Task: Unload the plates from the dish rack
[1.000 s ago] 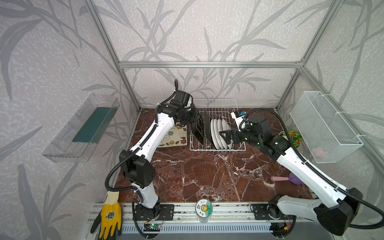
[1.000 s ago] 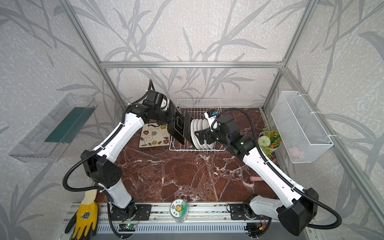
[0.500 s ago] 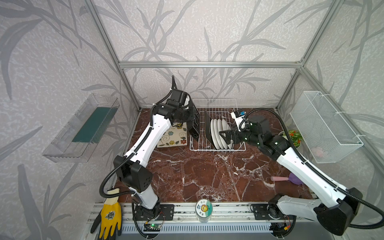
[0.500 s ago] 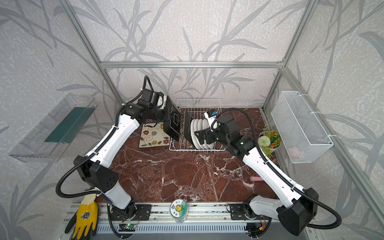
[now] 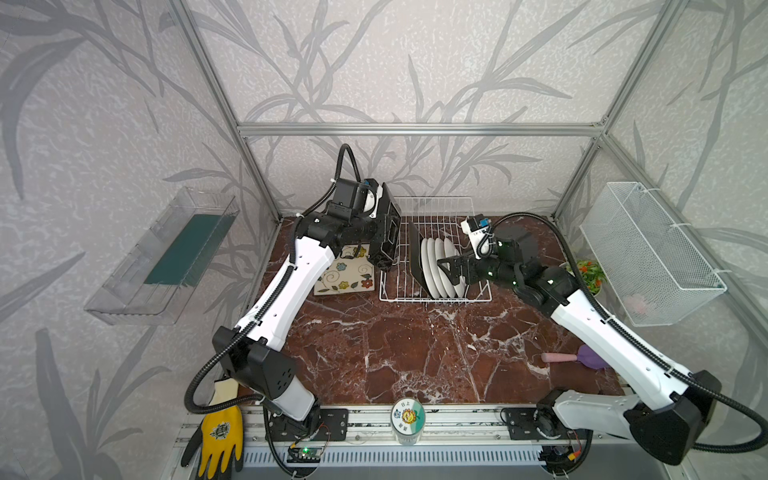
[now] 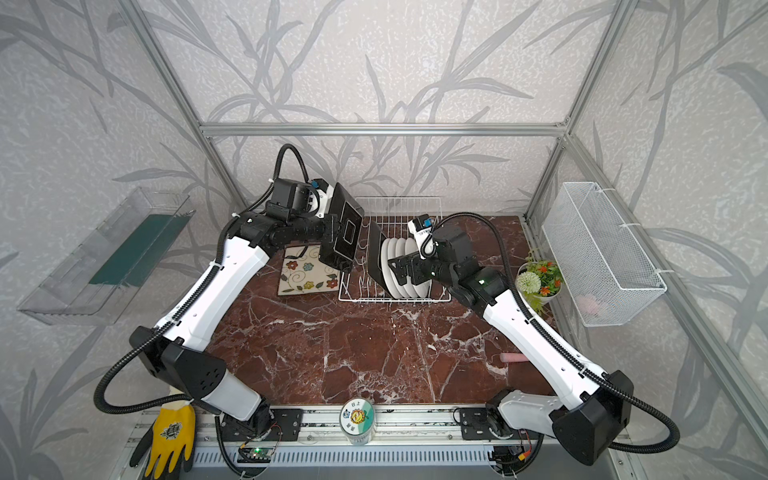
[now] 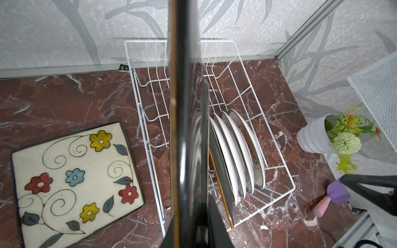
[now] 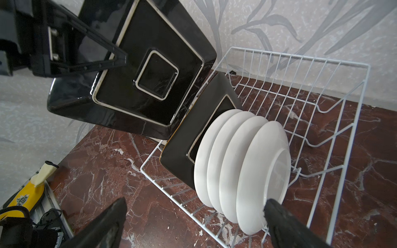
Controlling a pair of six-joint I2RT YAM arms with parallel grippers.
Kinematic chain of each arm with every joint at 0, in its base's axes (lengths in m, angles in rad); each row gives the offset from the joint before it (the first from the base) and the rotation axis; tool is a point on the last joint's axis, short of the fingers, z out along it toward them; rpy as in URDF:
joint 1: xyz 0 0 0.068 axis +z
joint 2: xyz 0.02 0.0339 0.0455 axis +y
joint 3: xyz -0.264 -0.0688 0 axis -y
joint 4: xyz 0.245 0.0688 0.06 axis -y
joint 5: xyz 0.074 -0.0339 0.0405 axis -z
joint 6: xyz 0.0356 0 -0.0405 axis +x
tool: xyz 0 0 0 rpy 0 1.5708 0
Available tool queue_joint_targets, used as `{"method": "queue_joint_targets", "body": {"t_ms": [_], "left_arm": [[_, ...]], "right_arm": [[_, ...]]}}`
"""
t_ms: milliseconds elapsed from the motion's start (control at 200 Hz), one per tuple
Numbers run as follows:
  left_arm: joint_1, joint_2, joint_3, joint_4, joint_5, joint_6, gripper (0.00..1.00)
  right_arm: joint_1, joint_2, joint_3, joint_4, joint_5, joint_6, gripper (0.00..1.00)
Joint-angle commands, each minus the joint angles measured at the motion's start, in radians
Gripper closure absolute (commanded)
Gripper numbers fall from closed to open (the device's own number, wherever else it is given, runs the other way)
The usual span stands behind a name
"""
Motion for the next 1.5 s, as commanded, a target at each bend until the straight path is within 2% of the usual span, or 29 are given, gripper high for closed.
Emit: {"method": "queue_joint_targets", "body": {"t_ms": [0, 510, 650, 775, 1070, 1265, 1494], "left_arm": [[-0.006, -0.104, 0.007, 0.176, -0.026, 0.091, 1.0], [-0.043, -0.261, -0.212, 0.4, -0.029, 0.377, 1.0], [-0.071, -0.305, -0.295, 0.48, -0.069, 0.481, 1.0], [-0.1, -0.334, -0.337, 0.515, -0.106, 0.587, 1.0], [-0.156, -0.355, -0.356, 0.556, -0.176, 0.734, 1.0], [-0.232, -0.354, -0.361, 0.599, -0.228, 0.919, 1.0], [-0.298, -0.34, -0.392, 0.633, -0.293, 1.107, 1.0]], "right_arm": [[0.002, 0.015, 0.044, -0.047, 0.021, 0.032, 0.01], [-0.034, 0.046, 0.082, -0.048, -0.011, 0.183, 0.01], [-0.039, 0.062, 0.104, -0.049, -0.026, 0.21, 0.01], [-0.077, 0.057, 0.102, -0.018, -0.088, 0.285, 0.01], [-0.184, 0.028, 0.054, 0.076, -0.202, 0.475, 0.0], [-0.234, 0.016, 0.024, 0.169, -0.256, 0.595, 0.02], [-0.265, 0.015, 0.027, 0.204, -0.265, 0.657, 0.01]]}}
